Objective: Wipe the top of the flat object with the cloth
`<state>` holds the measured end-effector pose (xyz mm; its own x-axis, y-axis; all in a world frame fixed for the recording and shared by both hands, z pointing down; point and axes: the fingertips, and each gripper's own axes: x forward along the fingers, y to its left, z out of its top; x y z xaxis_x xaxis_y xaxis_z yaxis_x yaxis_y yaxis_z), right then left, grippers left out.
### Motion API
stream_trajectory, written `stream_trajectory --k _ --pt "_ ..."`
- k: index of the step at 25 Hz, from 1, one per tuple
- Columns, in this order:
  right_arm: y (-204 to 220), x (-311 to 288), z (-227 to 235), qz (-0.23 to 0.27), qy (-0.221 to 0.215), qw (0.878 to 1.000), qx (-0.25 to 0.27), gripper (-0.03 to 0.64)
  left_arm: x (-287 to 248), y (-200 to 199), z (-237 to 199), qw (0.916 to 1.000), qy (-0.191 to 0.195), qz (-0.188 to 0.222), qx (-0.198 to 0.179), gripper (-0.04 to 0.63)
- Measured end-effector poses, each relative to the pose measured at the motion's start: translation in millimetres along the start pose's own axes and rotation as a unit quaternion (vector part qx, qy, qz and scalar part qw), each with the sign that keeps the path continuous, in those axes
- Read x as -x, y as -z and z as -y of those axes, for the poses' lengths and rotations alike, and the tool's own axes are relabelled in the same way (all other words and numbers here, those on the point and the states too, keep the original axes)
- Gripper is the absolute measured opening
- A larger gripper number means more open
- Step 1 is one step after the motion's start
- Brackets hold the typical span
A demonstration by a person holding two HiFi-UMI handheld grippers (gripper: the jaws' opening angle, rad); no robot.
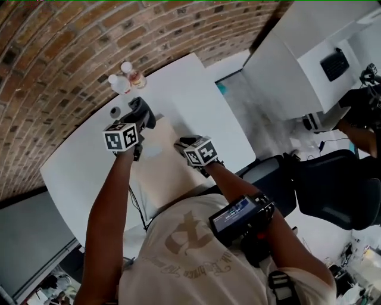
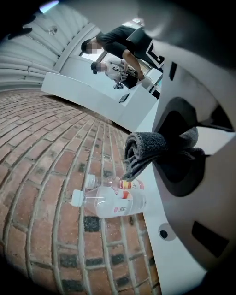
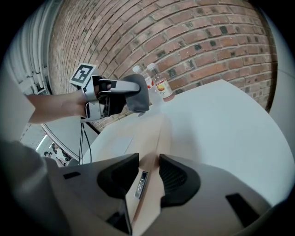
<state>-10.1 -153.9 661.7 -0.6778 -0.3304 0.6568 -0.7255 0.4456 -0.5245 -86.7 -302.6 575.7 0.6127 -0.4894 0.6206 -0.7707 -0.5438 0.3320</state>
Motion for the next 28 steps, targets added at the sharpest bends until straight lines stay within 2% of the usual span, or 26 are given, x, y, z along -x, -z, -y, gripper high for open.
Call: stream_trajectory --k 16,22,25,28 --pt "6.3 11.2 6.1 0.008 -0.004 1.0 -0.008 0.151 -72.6 11.5 -2.6 0.9976 0.004 -0.068 0.011 0.114" --pt "4.2 6.0 4.7 0.012 -0.004 1.0 -0.012 0.152 -83.0 7.7 -8.7 0.9974 0.0 -0.072 -0.002 0.114" --pt "4.1 4.8 4.4 0.01 -0.005 1.0 -0.01 0.152 -89.6 14.7 -1.8 0.996 0.017 -0.088 0.001 0.112" --pt "4.0 5.7 5.3 0.009 -0.005 1.0 -0.007 0.152 -95.4 28.8 10.7 0.9914 0.042 -0.124 -0.002 0.112"
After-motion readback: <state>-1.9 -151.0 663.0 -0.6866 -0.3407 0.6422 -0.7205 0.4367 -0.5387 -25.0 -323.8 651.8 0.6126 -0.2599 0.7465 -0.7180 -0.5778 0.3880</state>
